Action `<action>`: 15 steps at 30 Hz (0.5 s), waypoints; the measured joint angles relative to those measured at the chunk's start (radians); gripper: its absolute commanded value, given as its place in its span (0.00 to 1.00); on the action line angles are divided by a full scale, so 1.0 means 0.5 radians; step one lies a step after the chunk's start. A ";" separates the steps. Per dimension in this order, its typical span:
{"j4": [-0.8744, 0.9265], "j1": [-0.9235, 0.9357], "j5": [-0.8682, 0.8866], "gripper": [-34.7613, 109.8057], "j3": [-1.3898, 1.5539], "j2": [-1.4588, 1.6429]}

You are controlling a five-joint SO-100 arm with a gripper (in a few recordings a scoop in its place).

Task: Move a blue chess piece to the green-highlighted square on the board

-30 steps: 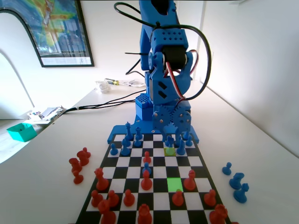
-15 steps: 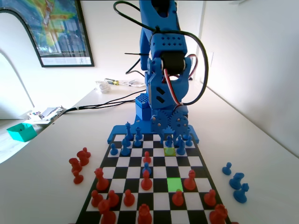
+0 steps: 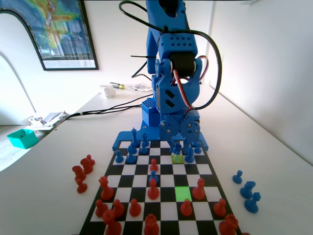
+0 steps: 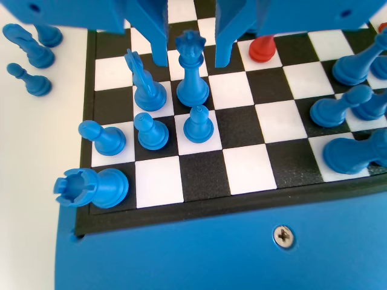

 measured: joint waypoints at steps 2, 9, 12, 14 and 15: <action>0.000 0.000 0.000 0.27 0.000 0.000; 0.000 0.000 -0.018 0.27 0.000 0.000; 0.000 0.000 -0.018 0.25 0.000 0.000; 0.000 0.000 -0.018 0.25 -0.003 -0.018; 0.000 0.000 -0.018 0.25 -0.003 -0.018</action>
